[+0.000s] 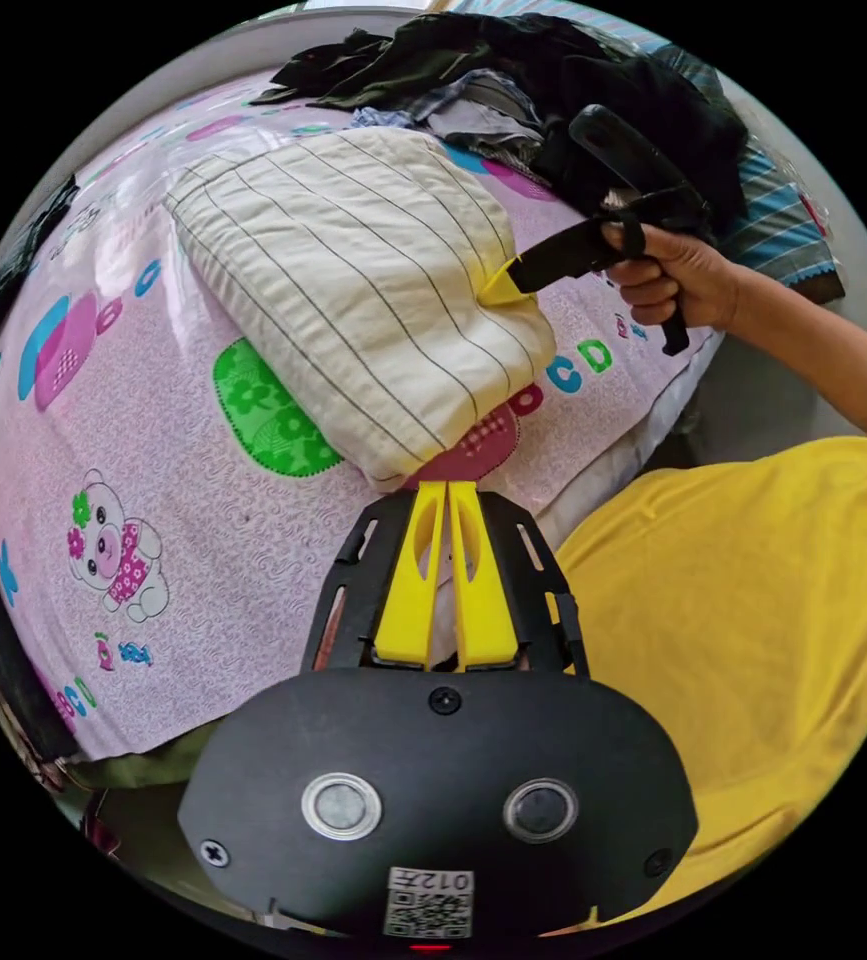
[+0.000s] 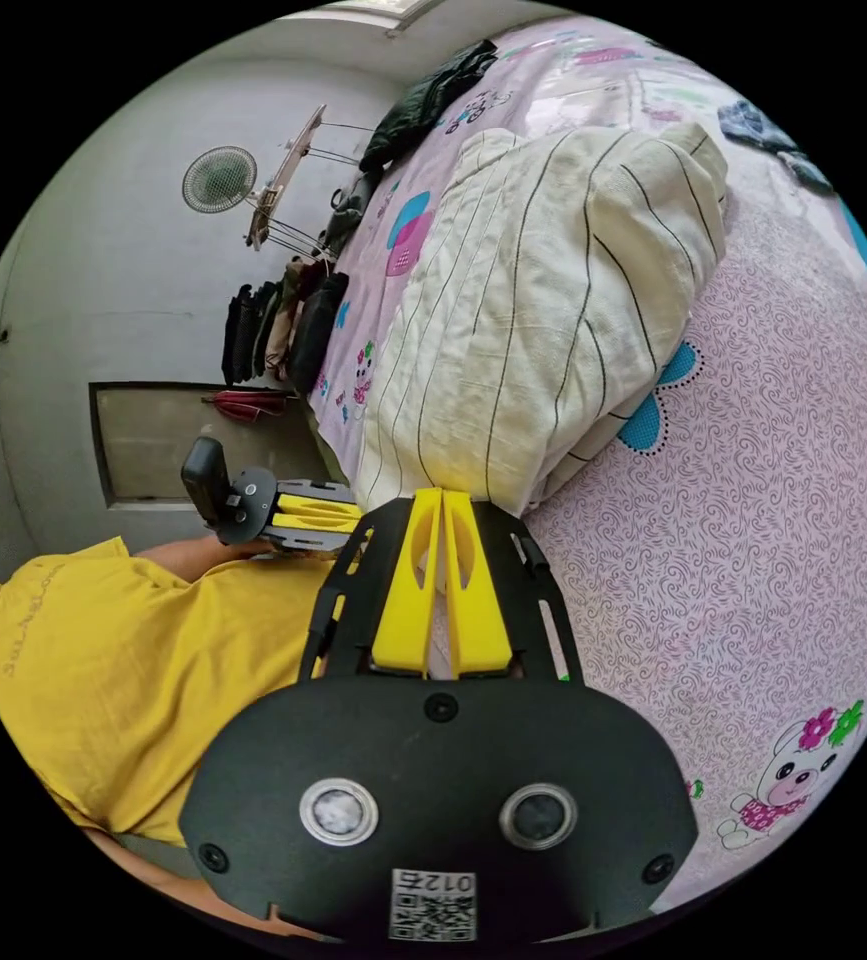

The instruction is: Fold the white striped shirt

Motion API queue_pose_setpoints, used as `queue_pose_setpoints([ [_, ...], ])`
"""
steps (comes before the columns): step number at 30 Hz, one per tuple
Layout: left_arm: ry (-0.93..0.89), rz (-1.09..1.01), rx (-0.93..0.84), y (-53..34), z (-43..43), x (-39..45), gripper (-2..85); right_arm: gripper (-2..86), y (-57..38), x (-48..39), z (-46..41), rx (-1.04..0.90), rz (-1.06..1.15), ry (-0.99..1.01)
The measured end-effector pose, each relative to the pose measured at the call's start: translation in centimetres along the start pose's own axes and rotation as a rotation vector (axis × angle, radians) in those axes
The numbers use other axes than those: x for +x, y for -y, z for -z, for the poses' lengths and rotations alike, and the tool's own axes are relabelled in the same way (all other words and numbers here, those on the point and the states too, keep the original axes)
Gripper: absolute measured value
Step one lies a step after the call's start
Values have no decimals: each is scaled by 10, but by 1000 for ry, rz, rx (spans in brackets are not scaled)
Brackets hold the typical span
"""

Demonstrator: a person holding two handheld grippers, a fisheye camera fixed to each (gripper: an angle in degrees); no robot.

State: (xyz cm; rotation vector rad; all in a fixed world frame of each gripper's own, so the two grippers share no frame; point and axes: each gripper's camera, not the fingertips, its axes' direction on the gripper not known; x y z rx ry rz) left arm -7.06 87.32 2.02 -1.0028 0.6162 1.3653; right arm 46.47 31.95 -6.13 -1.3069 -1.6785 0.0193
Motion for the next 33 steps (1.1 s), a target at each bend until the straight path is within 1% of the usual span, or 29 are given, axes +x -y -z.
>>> queue_pose_setpoints([
  [2,5,28,-8,1,-4,4,2,4,-3,7,-4,-1,-7,14],
  [4,73,115,11,-3,-3,4,2,4,-5,12,-7,-4,-9,19],
  [5,101,200,55,-9,3,1,1,4,-6,15,-9,-10,-12,14],
  [6,87,285,114,-17,11,-5,1,4,-7,16,-10,-12,-14,13],
  [7,62,322,139,-21,14,-8,1,4,-8,19,-12,-17,-16,9],
  [9,33,496,201,-40,22,-21,1,3,-9,23,-16,-25,-17,1],
  [11,50,607,199,-50,25,-31,2,3,-11,28,-19,-30,-17,2],
  [13,10,649,204,-55,29,-39,2,3,-13,32,-21,-32,-21,11],
  [16,39,571,210,-48,44,-34,3,4,-16,34,-21,-26,-16,2],
  [20,32,313,231,-13,62,-9,4,5,-22,19,-15,22,65,-17],
  [21,39,237,224,-3,64,-2,4,5,-22,19,-15,38,74,-13],
  [22,37,204,214,3,63,2,4,5,-23,21,-13,71,76,-3],
  [24,7,112,138,20,55,9,4,5,-23,32,-13,102,24,19],
  [26,31,97,68,26,45,9,4,5,-25,52,-20,67,-72,23],
  [27,29,88,53,27,41,7,4,5,-26,55,-21,62,-85,22],
  [31,-24,99,29,31,51,0,4,10,-38,61,-12,141,-107,59],
  [33,-4,74,76,34,73,2,4,15,-47,61,1,228,-100,77],
])
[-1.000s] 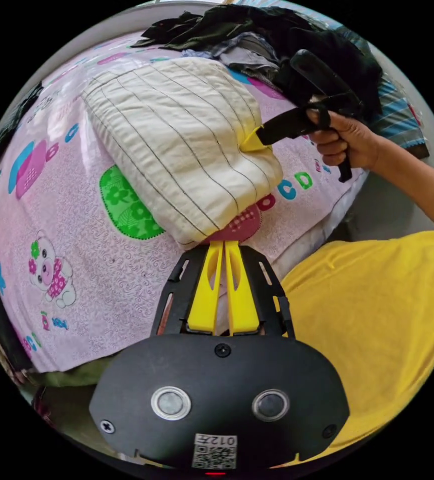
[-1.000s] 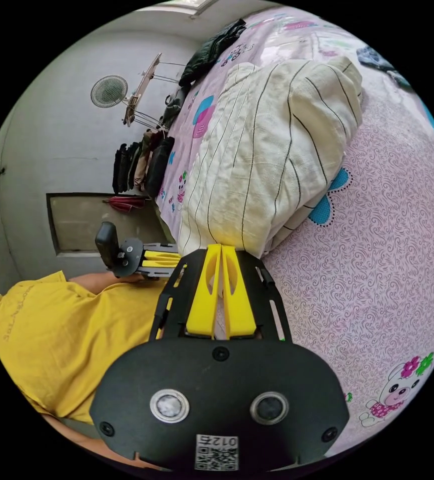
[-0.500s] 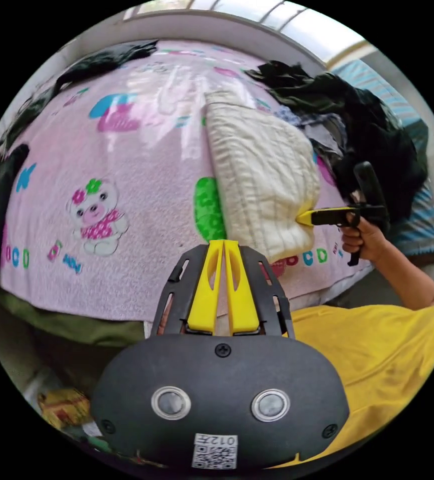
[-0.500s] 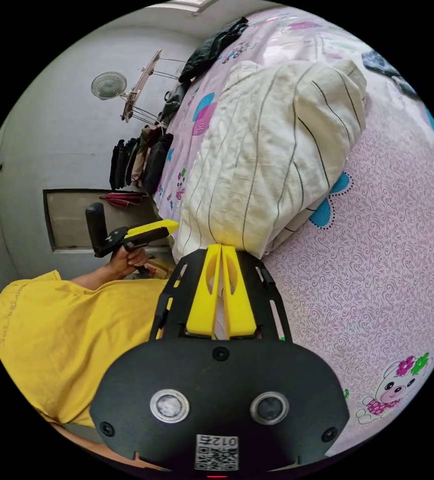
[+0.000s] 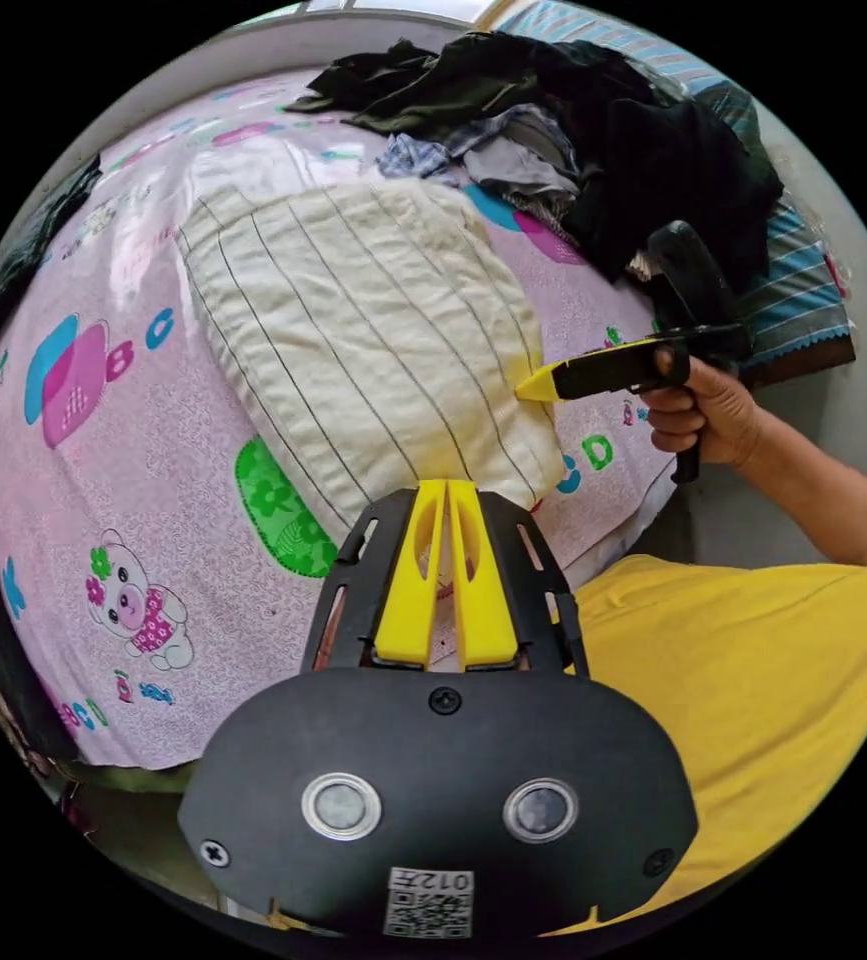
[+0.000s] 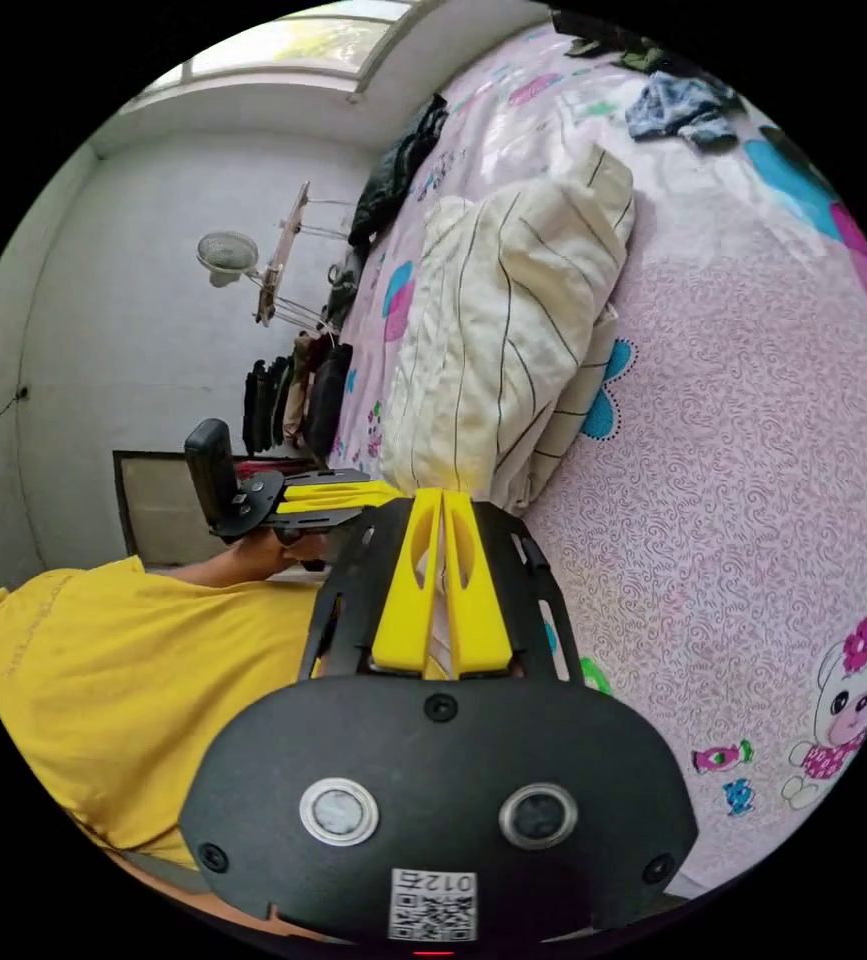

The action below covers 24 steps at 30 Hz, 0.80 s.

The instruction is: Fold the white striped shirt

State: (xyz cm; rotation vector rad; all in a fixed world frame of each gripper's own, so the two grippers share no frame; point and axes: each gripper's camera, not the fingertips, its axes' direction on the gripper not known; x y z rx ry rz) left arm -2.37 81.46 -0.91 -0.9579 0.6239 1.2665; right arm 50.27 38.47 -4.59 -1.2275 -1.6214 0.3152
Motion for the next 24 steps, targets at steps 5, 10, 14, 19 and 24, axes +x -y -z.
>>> queue_pose_setpoints([
  [5,-3,-117,64,36,25,12,5,89,-9,33,27,147,-118,68],
  [10,54,-211,-4,80,13,20,4,160,0,63,27,215,-205,216],
  [14,65,-245,-71,88,-2,19,4,189,21,78,26,266,-252,243],
  [19,39,-209,-25,84,12,8,4,191,60,79,15,178,-193,206],
  [24,-57,-138,0,77,22,-17,3,179,92,80,3,109,-140,226],
])
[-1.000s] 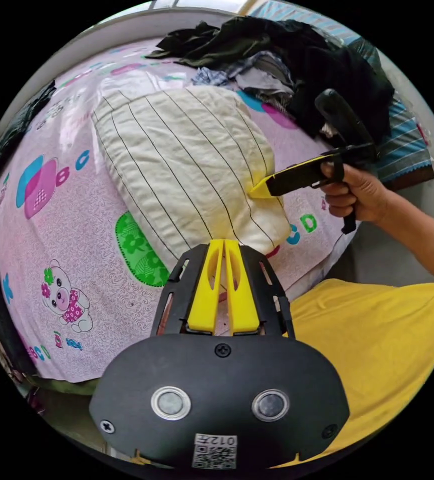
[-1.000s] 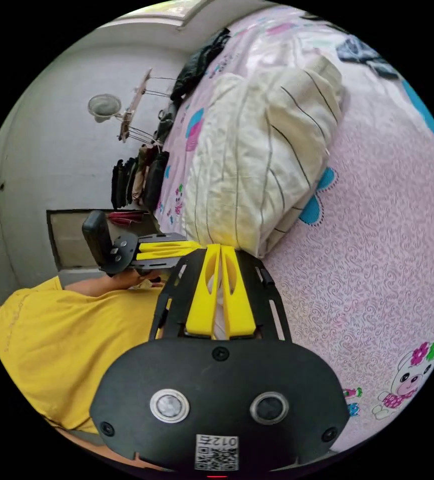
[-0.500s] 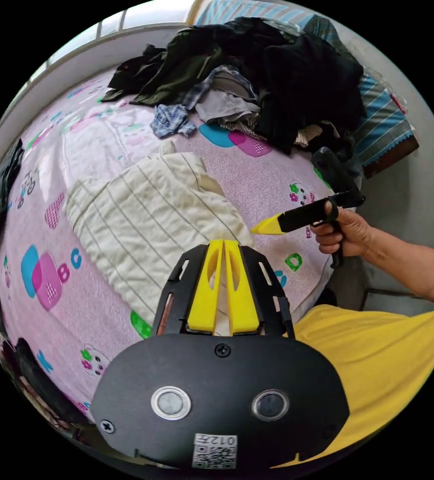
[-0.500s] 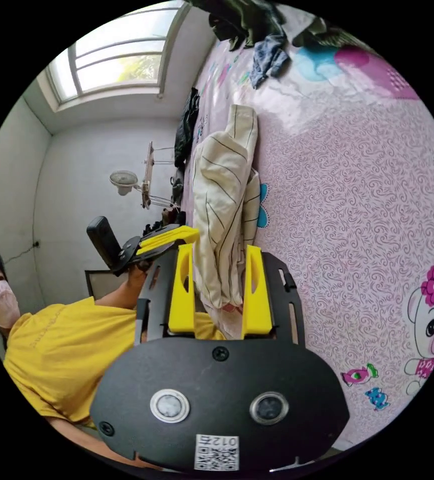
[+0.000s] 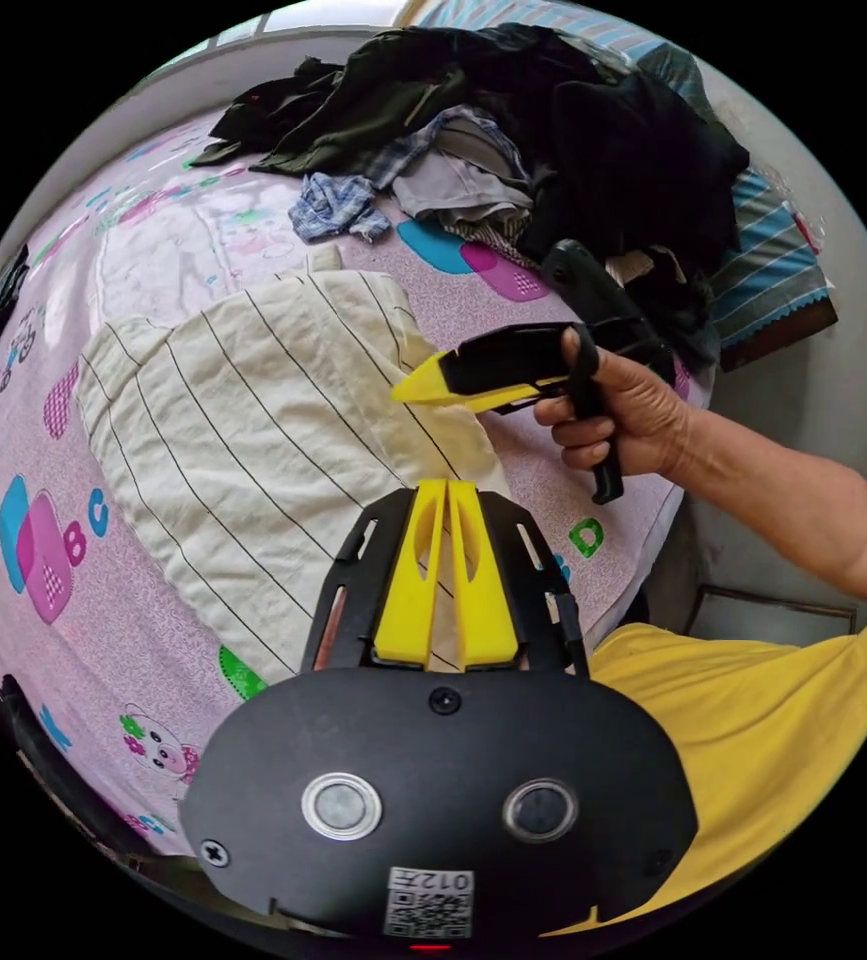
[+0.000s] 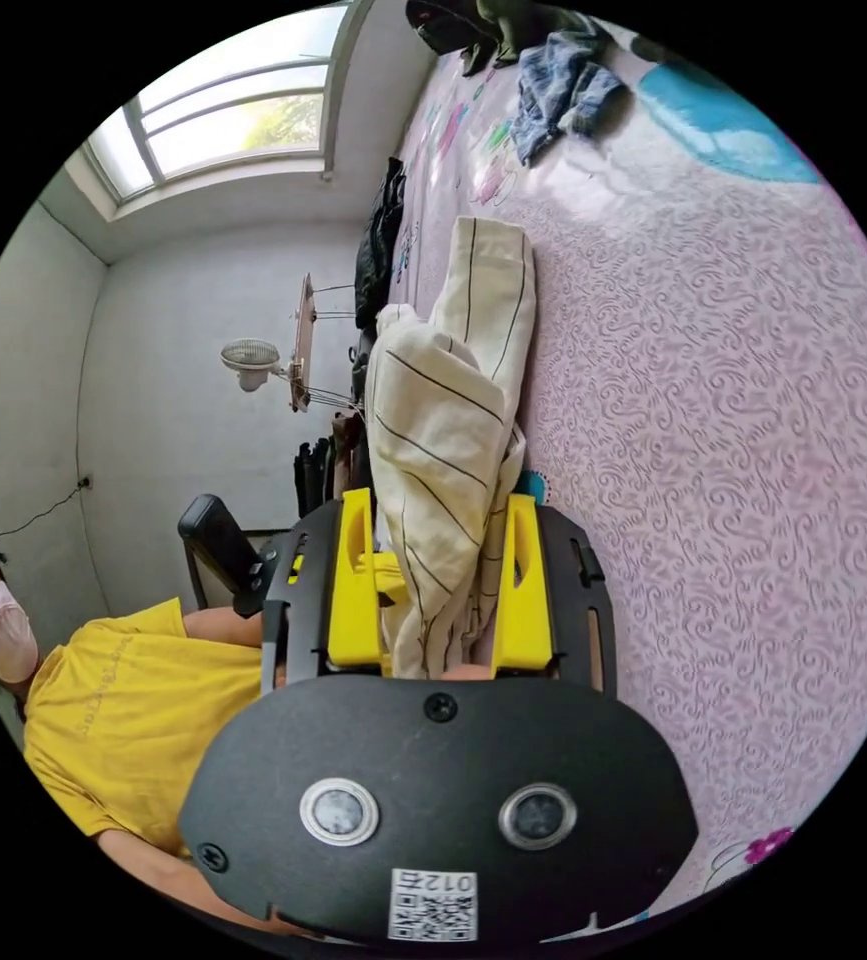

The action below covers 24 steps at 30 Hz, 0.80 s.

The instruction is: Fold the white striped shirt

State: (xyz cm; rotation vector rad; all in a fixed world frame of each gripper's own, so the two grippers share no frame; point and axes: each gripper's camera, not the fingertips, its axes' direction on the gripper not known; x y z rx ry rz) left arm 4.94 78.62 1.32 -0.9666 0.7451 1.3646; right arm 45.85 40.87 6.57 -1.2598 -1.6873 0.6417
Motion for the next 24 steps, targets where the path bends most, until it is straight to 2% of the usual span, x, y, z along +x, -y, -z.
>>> queue_pose_setpoints([
  [13,-78,18,11,-22,24,-37,2,129,59,-20,-34,-156,88,-58],
  [19,-106,28,13,-36,35,-56,3,142,84,-29,-47,-195,74,35],
  [24,-121,47,4,-52,47,-72,4,123,98,-36,-58,-193,50,30],
])
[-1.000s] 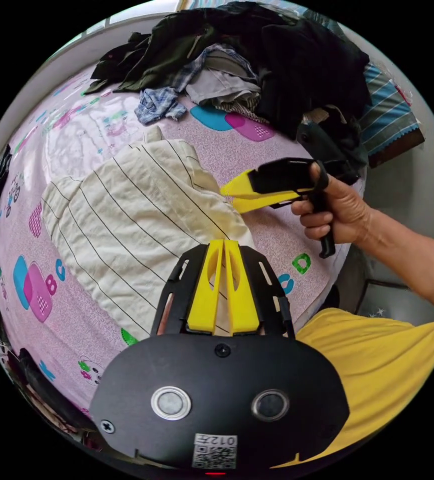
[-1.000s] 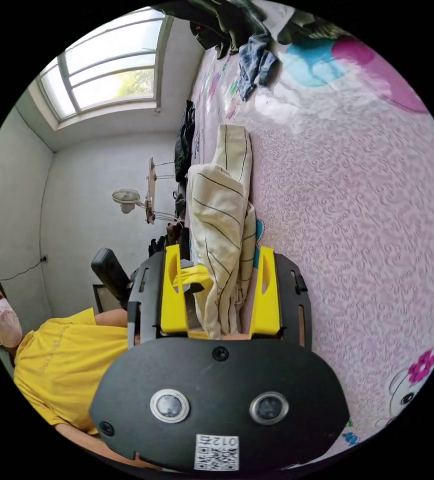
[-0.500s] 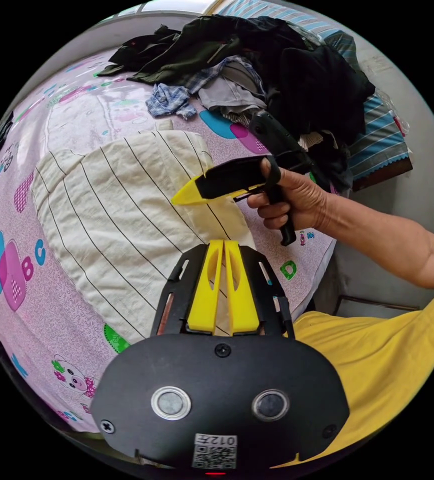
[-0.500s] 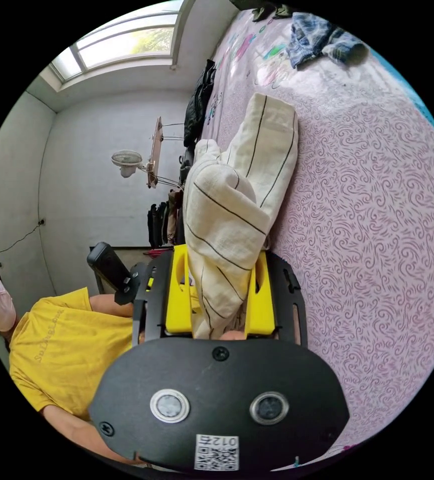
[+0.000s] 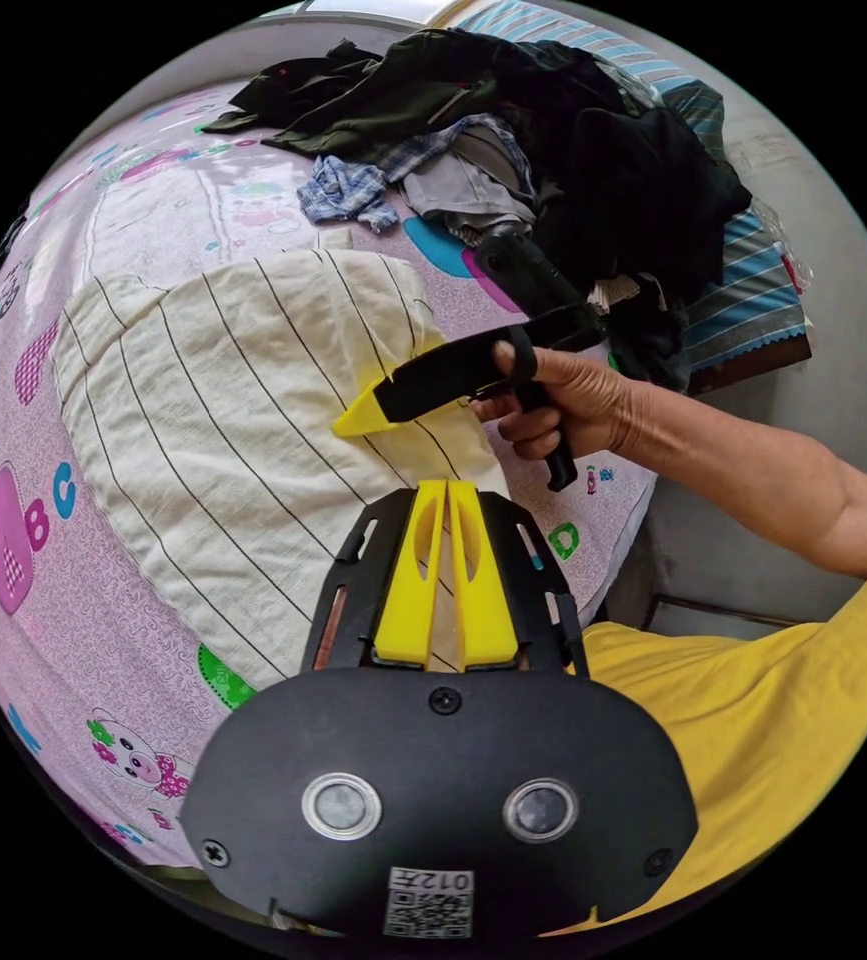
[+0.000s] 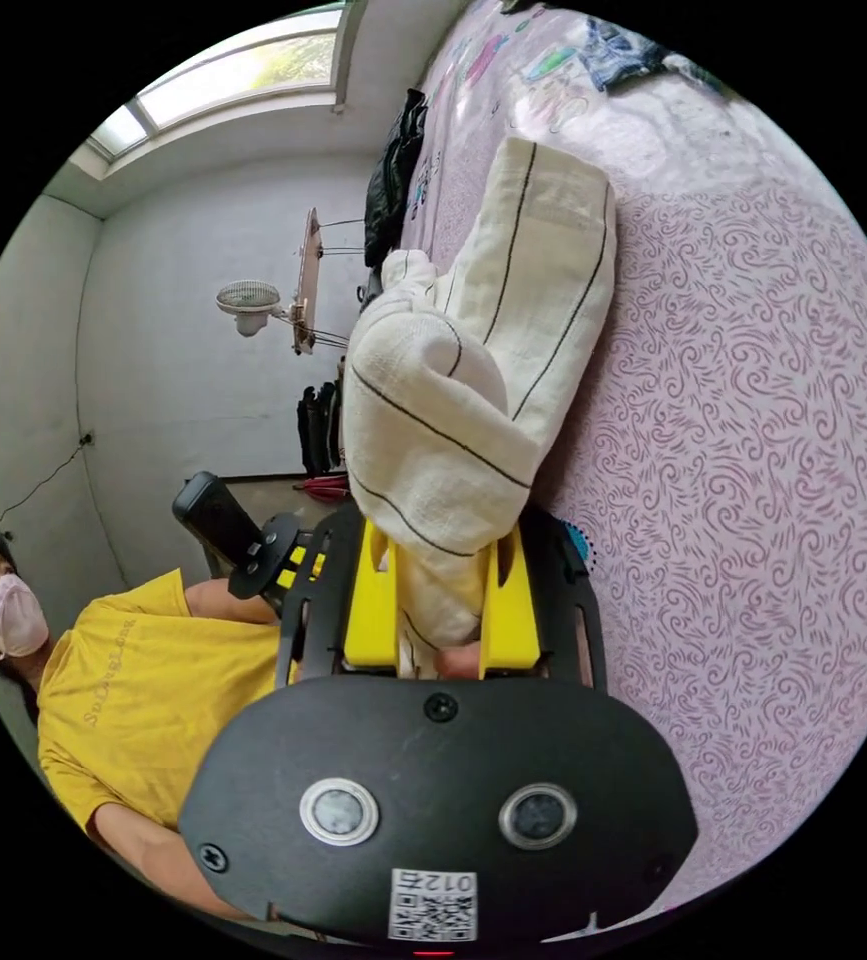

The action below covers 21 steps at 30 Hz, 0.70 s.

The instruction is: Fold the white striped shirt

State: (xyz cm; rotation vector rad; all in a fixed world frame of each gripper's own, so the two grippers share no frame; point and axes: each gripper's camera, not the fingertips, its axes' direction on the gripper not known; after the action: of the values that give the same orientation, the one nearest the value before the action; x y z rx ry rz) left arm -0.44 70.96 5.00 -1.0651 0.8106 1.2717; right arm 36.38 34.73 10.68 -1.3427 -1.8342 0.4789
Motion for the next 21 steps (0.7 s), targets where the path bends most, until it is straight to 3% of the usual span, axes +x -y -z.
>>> queue_pose_setpoints([
  [10,-35,66,15,-45,34,-29,5,63,17,-25,-24,132,-119,158],
  [16,-89,132,145,-94,80,-45,5,34,26,-69,-39,168,-81,240],
  [21,-32,252,292,-162,131,-61,5,26,43,-110,-62,169,-37,275],
])
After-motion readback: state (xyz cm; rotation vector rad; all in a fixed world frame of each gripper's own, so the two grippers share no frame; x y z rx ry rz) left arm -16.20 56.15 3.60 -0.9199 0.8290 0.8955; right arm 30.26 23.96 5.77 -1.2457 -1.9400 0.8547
